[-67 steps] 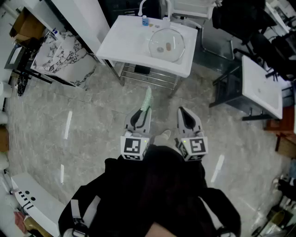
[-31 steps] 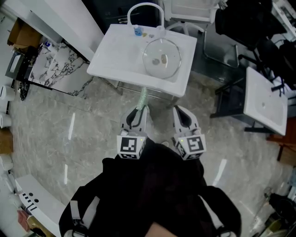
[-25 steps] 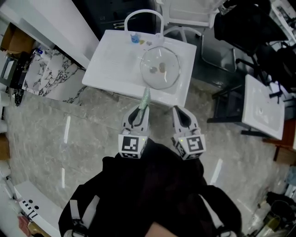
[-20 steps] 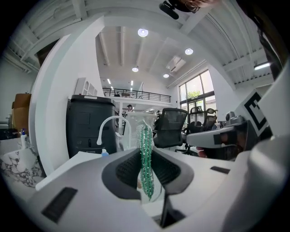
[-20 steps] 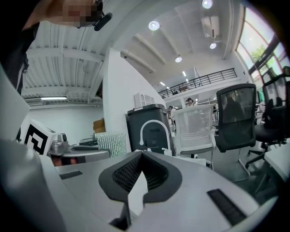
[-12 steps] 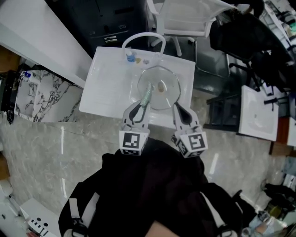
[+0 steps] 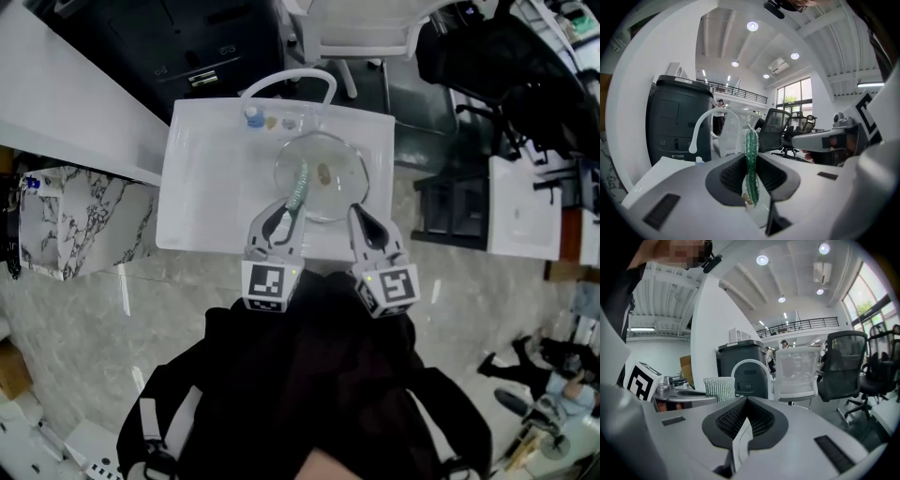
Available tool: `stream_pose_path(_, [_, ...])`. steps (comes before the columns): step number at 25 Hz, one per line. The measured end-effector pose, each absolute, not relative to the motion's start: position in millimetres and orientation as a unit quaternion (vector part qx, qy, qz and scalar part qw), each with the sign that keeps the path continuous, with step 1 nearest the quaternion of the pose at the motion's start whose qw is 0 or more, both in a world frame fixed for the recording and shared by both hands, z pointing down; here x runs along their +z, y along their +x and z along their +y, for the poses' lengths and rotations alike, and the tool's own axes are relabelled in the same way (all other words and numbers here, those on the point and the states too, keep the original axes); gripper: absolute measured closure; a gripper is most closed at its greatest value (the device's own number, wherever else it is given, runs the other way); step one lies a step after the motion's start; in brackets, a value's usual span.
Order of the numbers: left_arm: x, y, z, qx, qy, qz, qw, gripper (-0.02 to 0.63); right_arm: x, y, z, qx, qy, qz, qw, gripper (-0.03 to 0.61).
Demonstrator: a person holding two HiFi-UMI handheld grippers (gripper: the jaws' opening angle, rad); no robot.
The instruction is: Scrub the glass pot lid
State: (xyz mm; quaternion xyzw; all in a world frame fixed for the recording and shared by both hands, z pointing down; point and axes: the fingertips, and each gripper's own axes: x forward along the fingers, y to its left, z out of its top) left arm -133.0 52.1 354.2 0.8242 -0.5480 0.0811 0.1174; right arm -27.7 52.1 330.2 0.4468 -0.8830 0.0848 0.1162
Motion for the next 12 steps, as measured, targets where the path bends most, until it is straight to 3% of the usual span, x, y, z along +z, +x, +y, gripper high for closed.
stream_pose_path(12, [406.1,-147.1,25.5,0.132,0.796,-0.565,0.173,0.551,373.9,-22.7,19.9,0.136,0.453,-0.871,0.131,0.577])
